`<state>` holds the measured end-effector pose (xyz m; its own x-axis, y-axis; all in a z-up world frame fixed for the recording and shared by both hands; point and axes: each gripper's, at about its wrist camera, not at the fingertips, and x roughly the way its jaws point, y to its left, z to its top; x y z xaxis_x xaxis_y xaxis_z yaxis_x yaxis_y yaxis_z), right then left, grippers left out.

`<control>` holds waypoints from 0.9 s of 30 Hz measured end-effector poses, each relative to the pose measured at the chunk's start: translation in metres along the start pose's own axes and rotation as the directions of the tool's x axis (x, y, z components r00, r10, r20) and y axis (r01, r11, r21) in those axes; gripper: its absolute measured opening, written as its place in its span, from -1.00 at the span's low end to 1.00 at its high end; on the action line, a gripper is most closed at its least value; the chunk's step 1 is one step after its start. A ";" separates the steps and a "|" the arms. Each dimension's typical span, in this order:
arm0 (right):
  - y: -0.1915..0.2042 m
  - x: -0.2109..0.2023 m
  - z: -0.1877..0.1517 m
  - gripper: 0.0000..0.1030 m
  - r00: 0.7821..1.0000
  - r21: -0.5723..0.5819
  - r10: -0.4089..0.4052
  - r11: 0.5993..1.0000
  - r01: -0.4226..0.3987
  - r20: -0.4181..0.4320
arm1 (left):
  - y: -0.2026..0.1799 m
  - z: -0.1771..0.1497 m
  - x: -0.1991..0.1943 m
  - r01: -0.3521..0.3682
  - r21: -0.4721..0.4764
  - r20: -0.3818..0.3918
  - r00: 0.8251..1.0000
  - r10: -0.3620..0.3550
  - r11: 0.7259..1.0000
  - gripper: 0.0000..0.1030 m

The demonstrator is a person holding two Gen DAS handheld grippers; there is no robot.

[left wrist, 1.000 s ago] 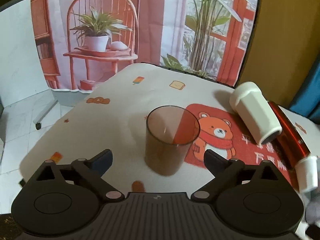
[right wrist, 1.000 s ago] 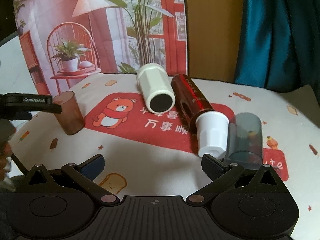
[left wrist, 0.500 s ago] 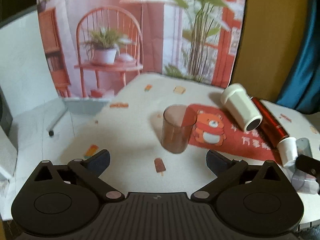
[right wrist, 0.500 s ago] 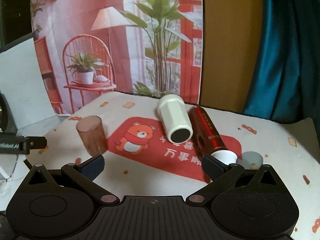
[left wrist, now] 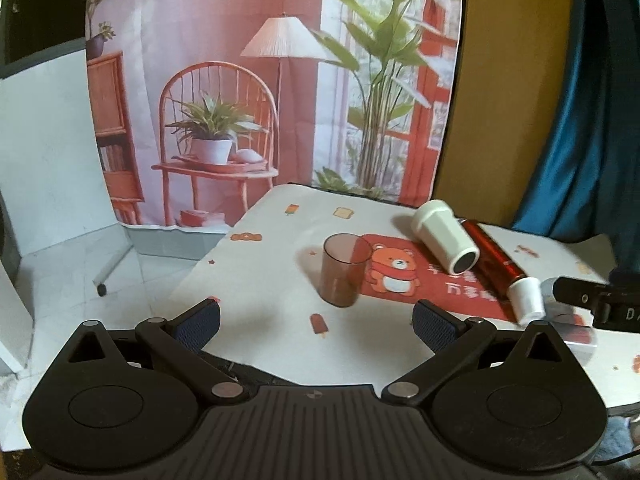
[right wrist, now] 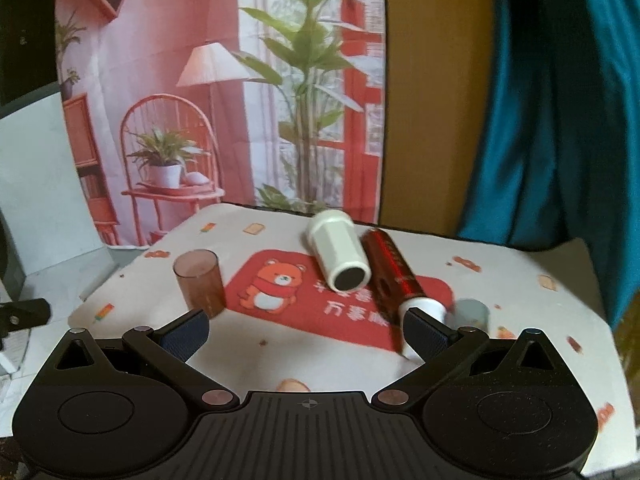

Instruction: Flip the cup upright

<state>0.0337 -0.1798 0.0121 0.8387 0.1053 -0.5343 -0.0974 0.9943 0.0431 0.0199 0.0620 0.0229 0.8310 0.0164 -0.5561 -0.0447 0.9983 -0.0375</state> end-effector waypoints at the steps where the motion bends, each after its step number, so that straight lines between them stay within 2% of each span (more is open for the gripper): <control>1: -0.002 -0.004 -0.003 0.99 1.000 0.004 -0.010 1.000 0.010 0.000 | -0.001 -0.002 -0.004 0.008 0.000 0.000 1.000 -0.008 1.000 1.00; 9: -0.022 -0.025 -0.028 1.00 0.998 0.055 -0.062 0.997 0.062 -0.007 | -0.021 -0.017 -0.010 0.006 0.060 -0.026 1.000 -0.005 0.998 1.00; 16: -0.026 -0.017 -0.036 0.99 0.998 0.048 -0.069 0.996 0.069 -0.006 | -0.021 -0.025 -0.006 0.002 0.051 -0.045 0.999 0.001 0.999 1.00; 22: -0.023 -0.007 -0.036 1.00 0.996 0.028 -0.088 0.996 0.088 -0.015 | -0.028 -0.026 -0.003 -0.033 0.099 -0.042 0.998 0.038 0.995 1.00; 27: -0.024 -0.002 -0.038 0.99 0.996 0.024 -0.083 0.996 0.084 -0.031 | -0.024 -0.027 -0.001 -0.026 0.080 -0.045 0.999 0.030 0.996 1.00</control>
<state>0.0134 -0.2042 -0.0200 0.8267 0.0220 -0.5623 -0.0138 0.9997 0.0188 0.0047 0.0363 0.0021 0.8034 0.0438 -0.5938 -0.0219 0.9988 0.0440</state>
